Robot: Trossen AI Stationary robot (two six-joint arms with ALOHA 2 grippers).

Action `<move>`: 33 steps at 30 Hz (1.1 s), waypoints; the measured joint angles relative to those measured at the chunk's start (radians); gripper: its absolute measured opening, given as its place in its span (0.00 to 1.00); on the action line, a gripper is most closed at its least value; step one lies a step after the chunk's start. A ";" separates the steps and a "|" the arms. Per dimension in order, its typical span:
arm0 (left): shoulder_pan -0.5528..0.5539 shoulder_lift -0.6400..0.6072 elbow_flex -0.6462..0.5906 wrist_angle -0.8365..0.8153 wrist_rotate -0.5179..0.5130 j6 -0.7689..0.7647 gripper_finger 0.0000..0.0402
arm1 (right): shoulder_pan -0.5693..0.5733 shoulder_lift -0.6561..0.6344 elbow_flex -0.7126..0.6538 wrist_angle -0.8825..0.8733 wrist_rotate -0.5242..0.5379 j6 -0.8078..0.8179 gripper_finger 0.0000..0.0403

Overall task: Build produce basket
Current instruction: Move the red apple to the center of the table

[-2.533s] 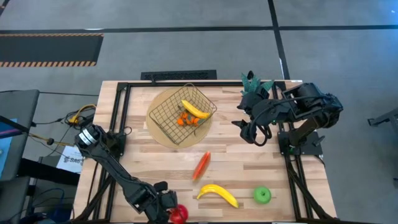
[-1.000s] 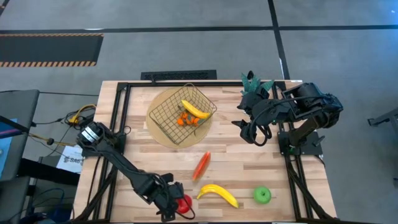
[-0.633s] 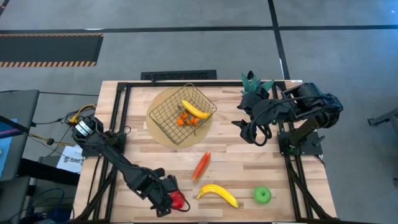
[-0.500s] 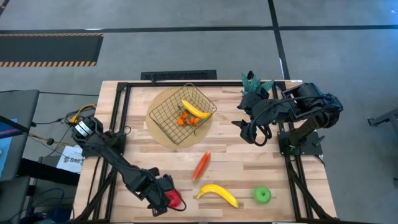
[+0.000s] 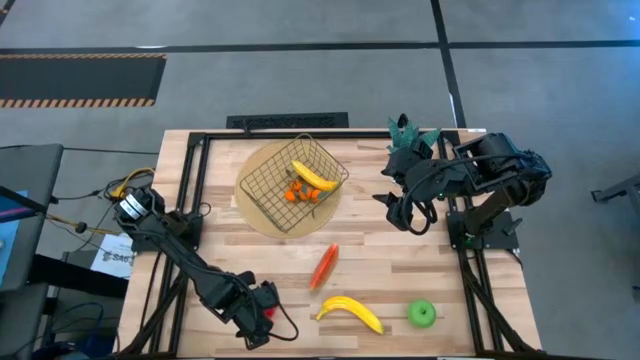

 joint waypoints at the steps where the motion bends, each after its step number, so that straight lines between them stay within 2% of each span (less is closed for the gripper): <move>1: 0.000 0.000 0.000 -0.002 0.000 0.000 0.33 | 0.000 0.000 0.000 0.000 0.000 0.000 0.75; 5: 0.000 0.000 0.000 -0.015 0.005 -0.003 0.33 | 0.000 0.000 0.000 0.000 0.000 -0.001 0.75; 12: -0.002 0.000 0.000 -0.079 0.120 -0.037 0.33 | 0.000 0.000 0.000 0.000 0.000 -0.002 0.75; 16: -0.003 0.000 0.000 -0.071 0.083 -0.021 0.33 | 0.000 0.000 0.000 0.000 0.000 -0.002 0.75; 22: -0.001 0.000 0.000 -0.071 -0.039 0.016 0.33 | 0.000 0.000 0.000 0.000 0.000 -0.002 0.75; 27: 0.016 0.001 -0.010 -0.075 -0.050 0.033 0.33 | 0.000 0.000 0.000 0.000 0.000 -0.002 0.75; 33: 0.038 0.001 -0.010 -0.076 -0.107 0.040 0.33 | 0.000 0.000 0.000 0.000 0.001 -0.002 0.75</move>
